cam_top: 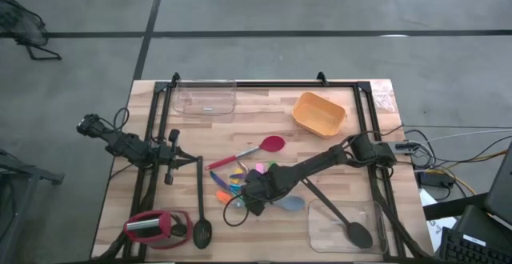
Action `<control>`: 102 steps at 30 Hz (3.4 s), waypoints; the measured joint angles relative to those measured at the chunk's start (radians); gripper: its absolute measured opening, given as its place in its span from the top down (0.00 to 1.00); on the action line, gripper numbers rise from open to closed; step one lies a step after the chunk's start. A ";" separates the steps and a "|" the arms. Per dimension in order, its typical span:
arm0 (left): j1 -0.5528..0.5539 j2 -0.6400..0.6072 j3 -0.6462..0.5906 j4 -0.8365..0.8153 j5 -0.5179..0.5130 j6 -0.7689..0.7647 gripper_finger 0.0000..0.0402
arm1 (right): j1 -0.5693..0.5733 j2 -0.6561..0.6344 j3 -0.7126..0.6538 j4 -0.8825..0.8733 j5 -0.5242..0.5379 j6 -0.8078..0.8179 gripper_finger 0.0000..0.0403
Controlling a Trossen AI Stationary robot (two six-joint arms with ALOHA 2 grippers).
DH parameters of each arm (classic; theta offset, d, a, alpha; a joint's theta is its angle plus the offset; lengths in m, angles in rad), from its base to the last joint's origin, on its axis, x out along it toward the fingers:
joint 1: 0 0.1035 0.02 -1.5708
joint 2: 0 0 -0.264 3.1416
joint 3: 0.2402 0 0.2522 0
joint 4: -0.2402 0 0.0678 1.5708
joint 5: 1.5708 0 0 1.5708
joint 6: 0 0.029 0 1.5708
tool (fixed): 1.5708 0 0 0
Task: Pick & Place Kitchen Items
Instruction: Put the yellow knife into the yellow bin
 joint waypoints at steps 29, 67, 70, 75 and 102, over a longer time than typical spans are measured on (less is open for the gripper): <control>0.000 0.000 0.000 0.000 0.000 0.000 0.94 | -0.009 -0.047 0.000 -0.001 -0.079 -0.117 0.88; 0.000 0.000 0.000 0.000 0.000 0.000 0.94 | -0.196 -0.425 -0.023 -0.416 0.248 -0.183 0.87; 0.000 0.000 0.000 0.000 0.000 0.000 0.94 | -0.232 -0.486 -0.073 -0.424 0.268 -0.131 0.88; 0.000 0.000 0.000 0.000 0.000 0.000 0.94 | -0.321 -0.571 -0.211 -0.425 0.301 -0.076 0.86; 0.000 0.000 0.000 0.000 0.000 0.000 0.94 | -0.707 -0.656 -0.630 -0.197 0.284 -0.169 0.85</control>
